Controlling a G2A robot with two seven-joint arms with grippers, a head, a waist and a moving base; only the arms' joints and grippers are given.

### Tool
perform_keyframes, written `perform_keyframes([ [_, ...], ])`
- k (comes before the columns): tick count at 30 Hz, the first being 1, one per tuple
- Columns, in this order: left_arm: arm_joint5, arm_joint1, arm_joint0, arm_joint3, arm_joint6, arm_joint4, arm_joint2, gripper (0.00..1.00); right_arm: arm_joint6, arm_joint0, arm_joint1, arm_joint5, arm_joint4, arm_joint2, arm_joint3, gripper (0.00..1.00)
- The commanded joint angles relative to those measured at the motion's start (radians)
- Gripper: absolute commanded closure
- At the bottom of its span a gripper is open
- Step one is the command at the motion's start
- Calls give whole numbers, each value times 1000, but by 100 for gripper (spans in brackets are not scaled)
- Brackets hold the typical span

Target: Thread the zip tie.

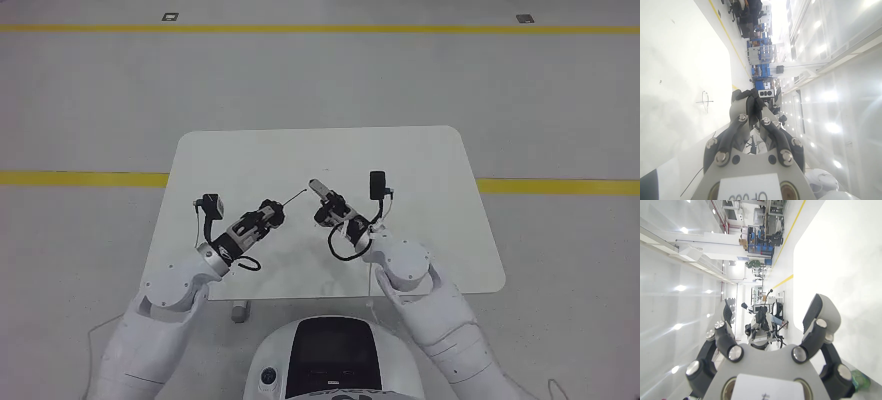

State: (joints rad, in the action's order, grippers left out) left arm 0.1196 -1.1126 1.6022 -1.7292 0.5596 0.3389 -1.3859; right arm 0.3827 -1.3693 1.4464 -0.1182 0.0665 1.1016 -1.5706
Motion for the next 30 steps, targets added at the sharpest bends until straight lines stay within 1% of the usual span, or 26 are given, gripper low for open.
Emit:
perform_keyframes([
  [1, 0, 7, 9, -2, 59, 24, -29, 100, 98, 23, -5, -29, 39, 15, 23, 0],
  [3, 4, 12, 18, -4, 105, 53, -58, 100, 159, 49, -8, -52, 72, 30, 47, 0],
  [5, 17, 20, 30, -6, 162, 50, -91, 100, 227, 78, -10, -77, 134, 46, 79, 0],
  [7, 32, 27, 37, -7, 238, 65, -118, 100, 235, 83, -10, -81, 143, 48, 84, 0],
  [8, 41, 30, 37, -4, 249, 60, -129, 100, 235, 83, -10, -81, 143, 48, 84, 0],
  [14, 41, 30, 37, -4, 249, 60, -129, 100, 235, 83, -10, -81, 143, 48, 84, 0],
  [15, 41, 30, 37, -4, 249, 60, -129, 100, 244, 78, -9, -79, 168, 47, 86, 0],
  [16, 40, 29, 34, -5, 243, 58, -123, 100, 273, 77, -8, -87, 234, 54, 98, 0],
  [17, 37, 30, 32, -1, 247, 60, -121, 100, 301, 93, -9, -95, 264, 66, 119, 0],
  [20, 40, 37, 32, 8, 306, 66, -140, 100, 417, 132, -13, -136, 346, 80, 177, 0],
  [21, 39, 41, 35, 10, 347, 71, -153, 100, 464, 149, -15, -152, 374, 82, 204, 0],
  [23, 43, 47, 40, 14, 397, 74, -172, 100, 525, 177, -17, -171, 403, 82, 241, 0],
  [24, 43, 50, 44, 17, 432, 85, -182, 100, 577, 193, -17, -187, 438, 80, 266, 0],
  [25, 55, 52, 43, 19, 460, 105, -188, 100, 584, 208, -19, -185, 436, 82, 281, 0],
  [26, 72, 53, 42, 22, 480, 117, -192, 100, 584, 208, -19, -185, 436, 82, 281, 0],
  [30, 72, 53, 42, 22, 480, 117, -192, 100, 584, 208, -19, -185, 436, 82, 281, 0],
])
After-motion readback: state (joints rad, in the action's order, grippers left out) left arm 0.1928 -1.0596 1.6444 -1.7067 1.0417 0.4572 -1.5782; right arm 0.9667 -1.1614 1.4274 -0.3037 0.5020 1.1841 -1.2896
